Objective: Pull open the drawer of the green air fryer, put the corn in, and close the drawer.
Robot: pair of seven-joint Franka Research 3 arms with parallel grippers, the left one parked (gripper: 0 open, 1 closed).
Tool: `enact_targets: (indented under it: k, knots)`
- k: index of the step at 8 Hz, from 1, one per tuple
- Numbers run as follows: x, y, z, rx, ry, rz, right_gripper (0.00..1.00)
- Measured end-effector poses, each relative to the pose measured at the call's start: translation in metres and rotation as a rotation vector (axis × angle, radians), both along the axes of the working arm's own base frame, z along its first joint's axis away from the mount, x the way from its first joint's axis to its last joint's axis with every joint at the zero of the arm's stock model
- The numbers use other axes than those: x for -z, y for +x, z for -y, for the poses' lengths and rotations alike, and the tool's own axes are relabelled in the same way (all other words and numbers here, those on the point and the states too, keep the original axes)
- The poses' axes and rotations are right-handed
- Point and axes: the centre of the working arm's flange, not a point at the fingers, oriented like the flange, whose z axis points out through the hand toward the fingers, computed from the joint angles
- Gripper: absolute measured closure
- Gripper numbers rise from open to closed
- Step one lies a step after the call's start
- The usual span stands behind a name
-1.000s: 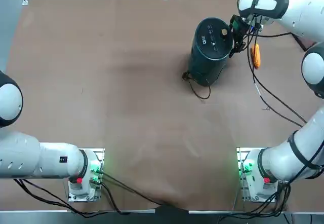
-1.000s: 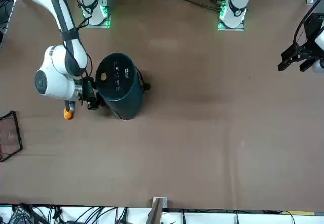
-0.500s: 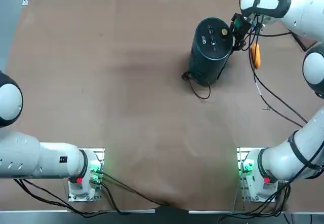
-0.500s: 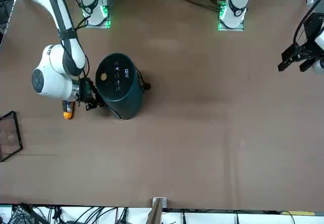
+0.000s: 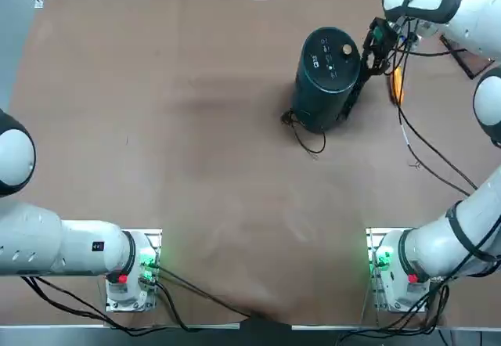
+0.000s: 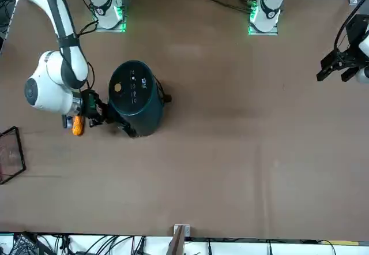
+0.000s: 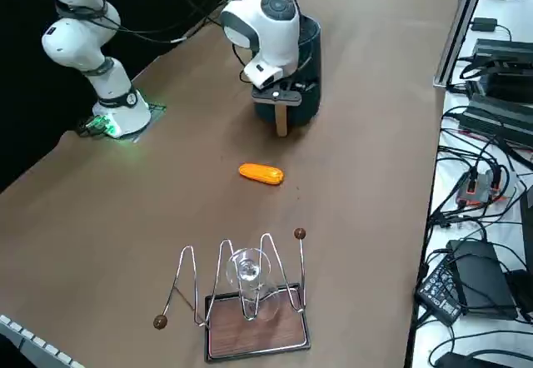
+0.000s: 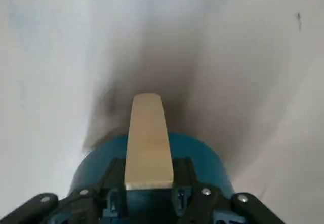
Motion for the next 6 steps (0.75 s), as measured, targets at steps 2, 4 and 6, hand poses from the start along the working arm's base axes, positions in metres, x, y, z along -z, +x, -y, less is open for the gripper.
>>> enact_targets:
  k: [2, 4, 6]
  knots:
    - [0.000, 0.003, 0.019, 0.031, -0.006, 0.019, 0.52]
    - [0.001, 0.005, 0.033, 0.048, -0.009, 0.032, 0.52]
    - [0.002, 0.005, 0.047, 0.054, -0.015, 0.037, 0.52]
